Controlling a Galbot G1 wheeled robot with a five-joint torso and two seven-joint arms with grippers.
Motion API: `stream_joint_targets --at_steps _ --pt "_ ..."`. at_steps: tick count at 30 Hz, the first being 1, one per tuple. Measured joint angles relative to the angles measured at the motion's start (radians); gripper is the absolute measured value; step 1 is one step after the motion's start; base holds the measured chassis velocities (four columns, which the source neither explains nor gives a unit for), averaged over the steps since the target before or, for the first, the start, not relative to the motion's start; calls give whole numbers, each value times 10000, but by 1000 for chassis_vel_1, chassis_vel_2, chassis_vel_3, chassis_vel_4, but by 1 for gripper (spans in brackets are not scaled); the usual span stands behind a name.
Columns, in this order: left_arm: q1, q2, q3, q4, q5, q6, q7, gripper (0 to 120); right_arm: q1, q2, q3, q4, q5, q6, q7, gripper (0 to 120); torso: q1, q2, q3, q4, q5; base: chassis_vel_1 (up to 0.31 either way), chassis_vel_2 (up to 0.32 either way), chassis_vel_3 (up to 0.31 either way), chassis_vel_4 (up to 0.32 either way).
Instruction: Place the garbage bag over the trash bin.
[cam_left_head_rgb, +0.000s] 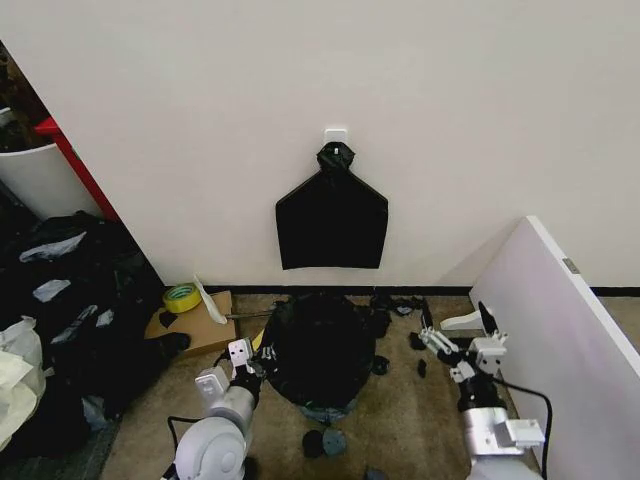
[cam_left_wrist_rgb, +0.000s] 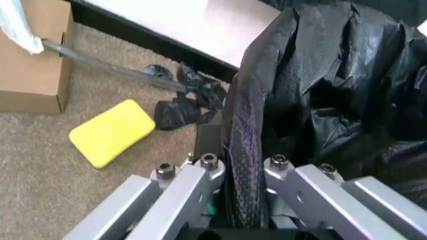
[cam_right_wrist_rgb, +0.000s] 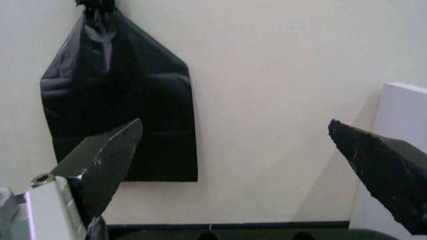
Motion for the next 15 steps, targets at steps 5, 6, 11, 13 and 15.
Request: stream_joint_targets --at_steps 5,6,11,13,15 --pt "-118 -15 11 77 -72 58 -112 16 24 -38 -43 -8 -10 8 -29 100 0 0 0 1 0 0 0 0 0" --pt "-140 -2 4 143 -73 55 -52 22 11 -39 -86 -3 -6 8 -54 100 0 0 0 3 3 0 0 0 0" --pt "-246 -21 -2 378 -198 102 80 39 -122 -90 -224 90 25 12 -128 100 0 0 0 1 1 0 0 0 0" --pt "-240 -50 -41 370 -273 146 73 47 -150 -155 -214 147 75 7 -140 100 0 0 0 1 -1 0 0 0 0" --pt "-210 -50 -75 327 -302 168 62 52 -149 -173 -190 166 94 -6 -145 100 0 0 0 0 0 0 0 0 0"
